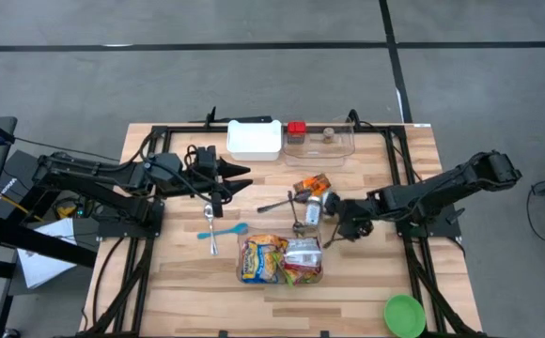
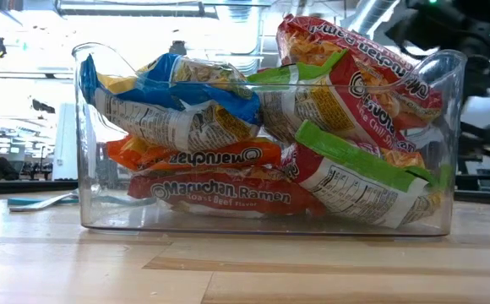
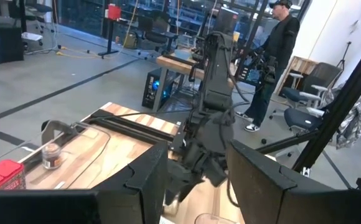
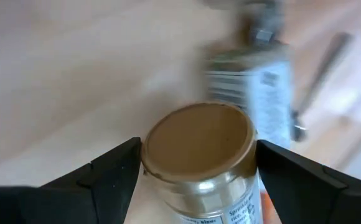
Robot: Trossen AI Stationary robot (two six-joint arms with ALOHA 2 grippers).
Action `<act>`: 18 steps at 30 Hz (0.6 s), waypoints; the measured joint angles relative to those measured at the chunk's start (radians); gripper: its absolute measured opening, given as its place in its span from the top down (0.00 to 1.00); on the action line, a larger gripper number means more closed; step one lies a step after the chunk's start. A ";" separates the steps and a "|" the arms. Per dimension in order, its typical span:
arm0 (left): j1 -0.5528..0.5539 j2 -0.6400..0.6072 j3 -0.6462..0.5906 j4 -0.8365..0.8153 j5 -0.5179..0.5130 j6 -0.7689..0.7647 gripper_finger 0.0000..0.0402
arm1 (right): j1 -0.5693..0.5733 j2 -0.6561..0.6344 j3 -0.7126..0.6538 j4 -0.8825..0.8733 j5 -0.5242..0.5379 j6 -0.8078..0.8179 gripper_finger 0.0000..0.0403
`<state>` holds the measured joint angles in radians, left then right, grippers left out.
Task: Pick & Place Food Item
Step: Put the gold seasoning into the top transparent bin
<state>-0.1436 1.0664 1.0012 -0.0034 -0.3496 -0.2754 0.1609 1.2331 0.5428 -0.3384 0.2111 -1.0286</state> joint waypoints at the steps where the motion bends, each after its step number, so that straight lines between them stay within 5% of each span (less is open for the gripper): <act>1: 0.000 0.000 0.000 0.002 0.000 -0.002 0.60 | -0.015 0.000 0.000 0.017 0.000 0.000 0.24; 10: 0.000 0.000 0.000 0.005 0.000 -0.022 0.60 | -0.069 -0.001 0.003 0.009 0.013 0.019 0.24; 18: 0.000 0.000 0.000 0.005 -0.011 -0.022 0.60 | -0.026 -0.008 0.107 0.013 0.141 0.274 0.25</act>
<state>-0.1436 1.0664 1.0012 0.0013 -0.3605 -0.2970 0.1351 1.2255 0.6503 -0.3249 0.3526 -0.7551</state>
